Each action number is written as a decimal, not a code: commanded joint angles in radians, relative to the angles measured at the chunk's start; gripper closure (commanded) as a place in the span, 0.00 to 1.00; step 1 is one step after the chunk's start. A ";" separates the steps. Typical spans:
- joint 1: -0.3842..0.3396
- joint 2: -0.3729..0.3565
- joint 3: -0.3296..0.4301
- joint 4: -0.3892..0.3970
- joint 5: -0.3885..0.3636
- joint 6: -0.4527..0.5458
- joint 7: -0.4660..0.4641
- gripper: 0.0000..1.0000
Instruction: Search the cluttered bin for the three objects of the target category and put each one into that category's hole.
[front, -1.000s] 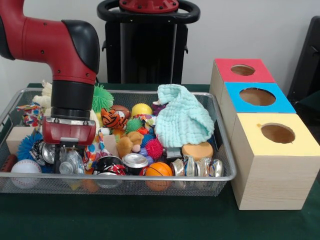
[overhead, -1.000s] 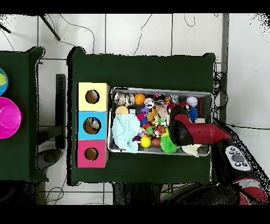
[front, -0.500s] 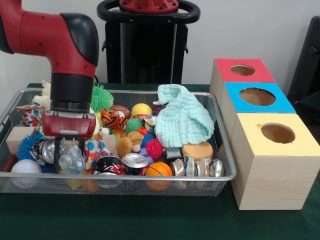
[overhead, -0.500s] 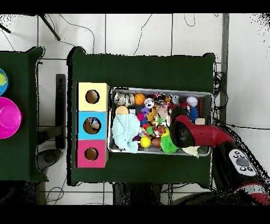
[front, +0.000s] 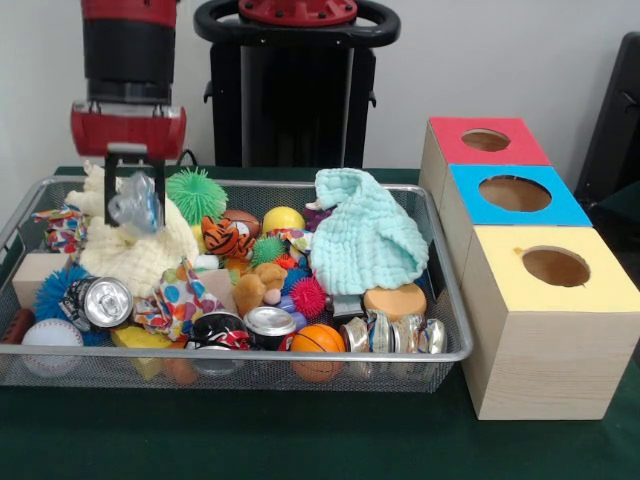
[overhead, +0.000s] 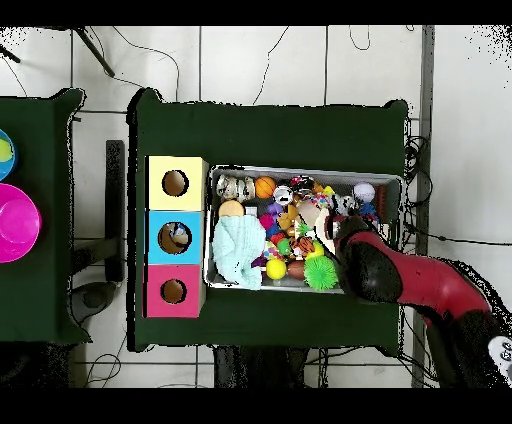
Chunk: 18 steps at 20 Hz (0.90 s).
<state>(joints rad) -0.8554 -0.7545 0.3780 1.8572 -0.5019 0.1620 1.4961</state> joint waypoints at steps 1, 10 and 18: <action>0.033 -0.227 0.152 0.242 0.162 0.190 0.111 1.00; 0.289 -0.232 -0.013 0.232 0.316 0.127 0.310 1.00; 0.442 -0.161 -0.161 0.186 0.368 0.062 0.305 1.00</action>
<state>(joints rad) -0.4445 -0.9612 0.3338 1.9861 -0.1815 0.2458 1.5059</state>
